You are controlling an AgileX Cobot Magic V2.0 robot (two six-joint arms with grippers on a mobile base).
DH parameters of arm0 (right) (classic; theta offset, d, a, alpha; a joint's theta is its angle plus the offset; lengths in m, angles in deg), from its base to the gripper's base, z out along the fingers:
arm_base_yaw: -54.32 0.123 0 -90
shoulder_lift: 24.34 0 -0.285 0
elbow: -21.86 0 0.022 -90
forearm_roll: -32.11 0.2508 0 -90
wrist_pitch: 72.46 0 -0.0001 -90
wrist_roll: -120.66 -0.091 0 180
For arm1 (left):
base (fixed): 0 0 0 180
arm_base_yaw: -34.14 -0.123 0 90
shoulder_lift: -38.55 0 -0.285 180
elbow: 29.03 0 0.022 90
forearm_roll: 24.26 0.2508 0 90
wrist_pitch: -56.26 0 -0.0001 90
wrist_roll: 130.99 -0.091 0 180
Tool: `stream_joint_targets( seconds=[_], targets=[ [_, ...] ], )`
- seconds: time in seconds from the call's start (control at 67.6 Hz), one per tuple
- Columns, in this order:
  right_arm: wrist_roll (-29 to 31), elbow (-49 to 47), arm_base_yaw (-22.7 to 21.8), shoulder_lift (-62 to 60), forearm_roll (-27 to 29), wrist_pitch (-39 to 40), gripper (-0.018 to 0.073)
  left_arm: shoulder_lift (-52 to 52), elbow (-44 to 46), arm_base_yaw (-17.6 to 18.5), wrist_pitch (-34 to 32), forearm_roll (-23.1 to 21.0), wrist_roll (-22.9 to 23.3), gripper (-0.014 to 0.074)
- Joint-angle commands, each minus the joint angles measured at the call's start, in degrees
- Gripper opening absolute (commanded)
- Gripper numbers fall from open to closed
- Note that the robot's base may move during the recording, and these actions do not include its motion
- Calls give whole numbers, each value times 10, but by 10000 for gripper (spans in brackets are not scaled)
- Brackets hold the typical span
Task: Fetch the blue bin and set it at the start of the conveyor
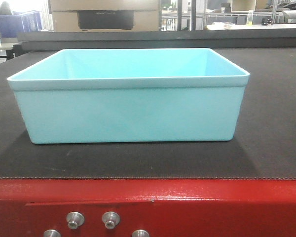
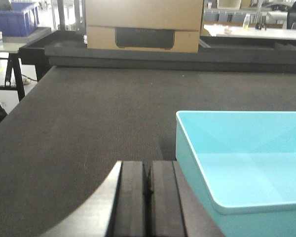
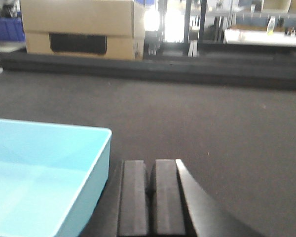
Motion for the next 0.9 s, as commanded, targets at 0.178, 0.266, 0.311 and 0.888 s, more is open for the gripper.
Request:
stream_joint_targets(
  seconds=[0.178,0.266,0.311,0.888],
  targets=[
    [3,2,-3,-10,-6,36,-160,-11,-1,-3,-10,1,-1,-111],
    [3,2,-3,-10,-6,36,-160,-11,-1,-3,-10,1,-1,-111],
    [3,2,-3,-10,-6,36,-160,-11,-1,-3,-10,1,-1,-111],
    [3,2,-3,-10,-6,36,-162,-126,-121,-58,-77,-52,-56,-111]
  ],
)
